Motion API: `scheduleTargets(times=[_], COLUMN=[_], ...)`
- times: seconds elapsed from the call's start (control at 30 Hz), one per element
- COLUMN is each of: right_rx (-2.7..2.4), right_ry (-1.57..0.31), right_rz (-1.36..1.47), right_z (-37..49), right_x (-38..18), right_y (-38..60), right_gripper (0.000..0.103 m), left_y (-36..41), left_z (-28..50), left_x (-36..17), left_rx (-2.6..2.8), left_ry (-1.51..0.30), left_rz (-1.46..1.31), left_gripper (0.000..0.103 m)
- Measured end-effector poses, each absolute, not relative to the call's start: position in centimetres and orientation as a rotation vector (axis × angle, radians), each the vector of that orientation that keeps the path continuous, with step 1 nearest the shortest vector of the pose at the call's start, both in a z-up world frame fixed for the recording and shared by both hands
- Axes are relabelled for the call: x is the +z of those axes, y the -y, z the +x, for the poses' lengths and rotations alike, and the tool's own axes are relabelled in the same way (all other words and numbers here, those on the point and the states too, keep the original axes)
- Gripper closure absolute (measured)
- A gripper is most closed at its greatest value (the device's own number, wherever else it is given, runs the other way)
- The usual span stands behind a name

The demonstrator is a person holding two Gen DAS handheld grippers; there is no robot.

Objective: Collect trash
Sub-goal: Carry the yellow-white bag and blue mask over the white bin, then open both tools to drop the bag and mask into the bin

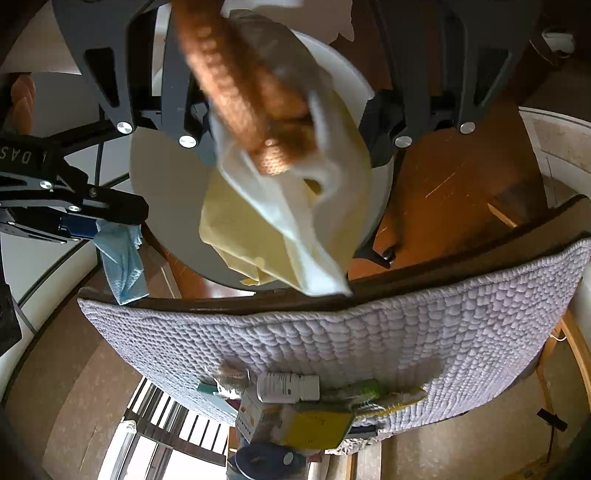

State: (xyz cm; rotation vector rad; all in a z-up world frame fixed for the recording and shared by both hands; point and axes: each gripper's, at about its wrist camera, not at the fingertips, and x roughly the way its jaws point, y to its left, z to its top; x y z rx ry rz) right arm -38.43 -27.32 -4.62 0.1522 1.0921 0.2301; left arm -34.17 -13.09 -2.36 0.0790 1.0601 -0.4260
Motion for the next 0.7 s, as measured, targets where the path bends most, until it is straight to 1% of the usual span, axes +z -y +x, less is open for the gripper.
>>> scheduleTargets(times=[0.7], right_rx=[0.206], right_ry=[-1.196], right_rz=[0.168], right_z=[-36.4], right_x=[-8.3], right_y=[26.3], right_gripper=[0.060], left_y=[14.4], left_z=[-32.2], left_x=[-5.8], left_rx=[-0.432], left_ry=[-1.148], left_rz=[0.123], left_gripper=[0.045])
